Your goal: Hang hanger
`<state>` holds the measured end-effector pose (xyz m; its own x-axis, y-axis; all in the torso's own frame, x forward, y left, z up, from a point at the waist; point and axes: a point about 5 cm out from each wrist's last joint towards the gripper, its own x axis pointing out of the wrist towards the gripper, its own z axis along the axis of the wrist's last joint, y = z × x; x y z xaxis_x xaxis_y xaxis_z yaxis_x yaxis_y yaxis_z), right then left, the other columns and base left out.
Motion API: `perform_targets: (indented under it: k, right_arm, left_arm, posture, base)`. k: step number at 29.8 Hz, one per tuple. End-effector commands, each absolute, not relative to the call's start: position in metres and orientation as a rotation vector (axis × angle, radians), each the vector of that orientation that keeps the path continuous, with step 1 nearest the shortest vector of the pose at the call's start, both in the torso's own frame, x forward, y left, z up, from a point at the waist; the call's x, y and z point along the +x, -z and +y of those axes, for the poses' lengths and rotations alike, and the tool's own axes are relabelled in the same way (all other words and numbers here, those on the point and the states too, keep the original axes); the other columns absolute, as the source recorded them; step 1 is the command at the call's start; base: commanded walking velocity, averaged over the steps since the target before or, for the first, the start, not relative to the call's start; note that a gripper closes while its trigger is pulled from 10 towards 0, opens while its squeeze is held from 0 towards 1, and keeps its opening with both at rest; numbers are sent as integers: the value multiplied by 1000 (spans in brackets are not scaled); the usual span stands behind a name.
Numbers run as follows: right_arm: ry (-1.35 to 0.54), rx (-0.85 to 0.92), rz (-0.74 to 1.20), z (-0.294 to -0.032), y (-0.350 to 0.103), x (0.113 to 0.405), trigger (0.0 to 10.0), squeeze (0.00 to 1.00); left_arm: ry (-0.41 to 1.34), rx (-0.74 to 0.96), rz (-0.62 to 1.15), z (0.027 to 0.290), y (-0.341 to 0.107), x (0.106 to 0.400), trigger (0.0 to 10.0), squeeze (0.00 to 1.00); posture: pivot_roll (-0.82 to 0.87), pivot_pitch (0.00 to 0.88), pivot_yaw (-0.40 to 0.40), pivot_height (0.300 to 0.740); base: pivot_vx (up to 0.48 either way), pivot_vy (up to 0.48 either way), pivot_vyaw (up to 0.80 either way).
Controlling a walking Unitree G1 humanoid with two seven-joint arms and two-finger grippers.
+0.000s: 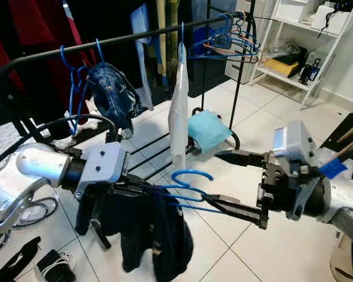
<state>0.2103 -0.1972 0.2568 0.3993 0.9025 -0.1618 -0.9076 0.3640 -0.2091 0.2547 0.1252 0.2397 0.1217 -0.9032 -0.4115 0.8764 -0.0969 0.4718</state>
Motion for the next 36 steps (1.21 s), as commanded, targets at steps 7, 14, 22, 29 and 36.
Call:
perform_targets:
  k: [7, 14, 22, 29, 36]
  right_arm:
    - [-1074, -379, 116, -198, -237, 221, 10000, 0]
    - [-1102, -349, 121, -187, -229, 225, 0, 0]
    - [-1148, -319, 88, -178, -230, 226, 0, 0]
    - [-1174, -320, 71, -171, -231, 227, 0, 0]
    - [-1079, -421, 119, -178, -224, 238, 0, 0]
  left_arm:
    - [1532, 735, -102, 117, -248, 250, 10000, 0]
    - [1536, 731, -115, 115, -250, 250, 10000, 0]
    - [1546, 722, -126, 112, -251, 248, 10000, 0]
    - [1554, 717, -129, 109, -249, 247, 10000, 0]
    - [1561, 709, -135, 107, -250, 247, 10000, 0]
  posture:
    - [-93, 78, 13, 740]
    - [-90, 77, 16, 740]
    - [-89, 78, 17, 740]
    - [-88, 79, 15, 740]
    - [-91, 79, 16, 740]
  base:
    - [0, 0, 0]
    - [0, 0, 0]
    - [0, 0, 0]
    - [0, 0, 0]
    - [0, 0, 0]
